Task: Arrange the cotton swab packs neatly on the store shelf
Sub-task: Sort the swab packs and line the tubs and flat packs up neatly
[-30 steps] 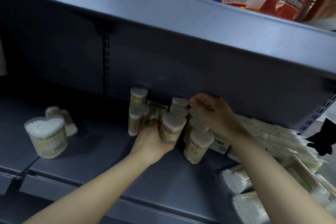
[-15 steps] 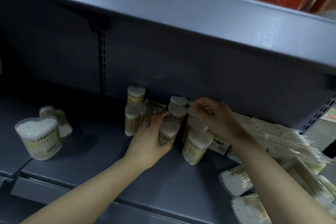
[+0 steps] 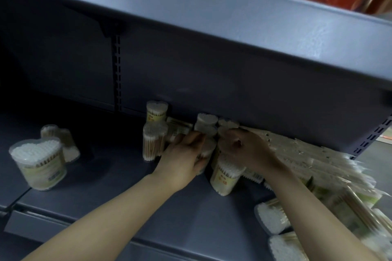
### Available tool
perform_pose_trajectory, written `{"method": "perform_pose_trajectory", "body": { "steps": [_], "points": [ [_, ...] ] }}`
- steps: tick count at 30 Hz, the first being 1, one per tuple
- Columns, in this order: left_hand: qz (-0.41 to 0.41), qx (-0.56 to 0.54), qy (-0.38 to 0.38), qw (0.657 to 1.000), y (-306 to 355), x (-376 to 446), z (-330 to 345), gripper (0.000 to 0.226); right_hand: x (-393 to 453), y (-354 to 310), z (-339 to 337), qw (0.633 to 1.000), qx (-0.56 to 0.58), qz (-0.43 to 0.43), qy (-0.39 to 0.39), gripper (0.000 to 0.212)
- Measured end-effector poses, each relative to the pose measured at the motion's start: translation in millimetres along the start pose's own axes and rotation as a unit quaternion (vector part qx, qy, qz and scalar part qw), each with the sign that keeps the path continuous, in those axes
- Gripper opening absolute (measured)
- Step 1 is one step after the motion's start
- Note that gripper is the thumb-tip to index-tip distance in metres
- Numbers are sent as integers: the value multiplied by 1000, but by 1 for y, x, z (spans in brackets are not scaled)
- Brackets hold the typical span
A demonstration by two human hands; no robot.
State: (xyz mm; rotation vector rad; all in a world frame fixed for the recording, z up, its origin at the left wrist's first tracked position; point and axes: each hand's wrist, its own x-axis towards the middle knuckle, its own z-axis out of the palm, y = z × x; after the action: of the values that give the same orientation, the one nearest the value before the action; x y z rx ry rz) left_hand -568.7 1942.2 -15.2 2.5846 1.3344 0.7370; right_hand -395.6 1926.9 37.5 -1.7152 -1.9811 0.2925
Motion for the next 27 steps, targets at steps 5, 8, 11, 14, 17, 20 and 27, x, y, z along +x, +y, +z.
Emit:
{"method": "perform_pose_trajectory", "body": {
  "steps": [5,8,11,14,17,20,27],
  "points": [
    [1,8,-15,1000,-1,7,3,63,1,3,3,1000,-23,14,6,31],
    [-4,9,-31,999,-3,10,3,62,1,4,5,1000,-18,16,10,31],
    [-11,11,-37,999,-2,11,4,64,1,5,6,1000,-18,19,12,32],
    [-14,4,-38,999,-1,12,4,64,1,4,6,1000,-15,27,5,34],
    [-14,-2,-28,1000,0,13,4,63,-1,3,6,999,-11,32,4,33],
    [-17,-9,-27,999,1,12,5,63,-2,0,5,999,-1,43,3,32],
    [-7,51,-5,999,-2,-5,-4,69,-7,-12,2,999,22,27,38,24]
  ]
}}
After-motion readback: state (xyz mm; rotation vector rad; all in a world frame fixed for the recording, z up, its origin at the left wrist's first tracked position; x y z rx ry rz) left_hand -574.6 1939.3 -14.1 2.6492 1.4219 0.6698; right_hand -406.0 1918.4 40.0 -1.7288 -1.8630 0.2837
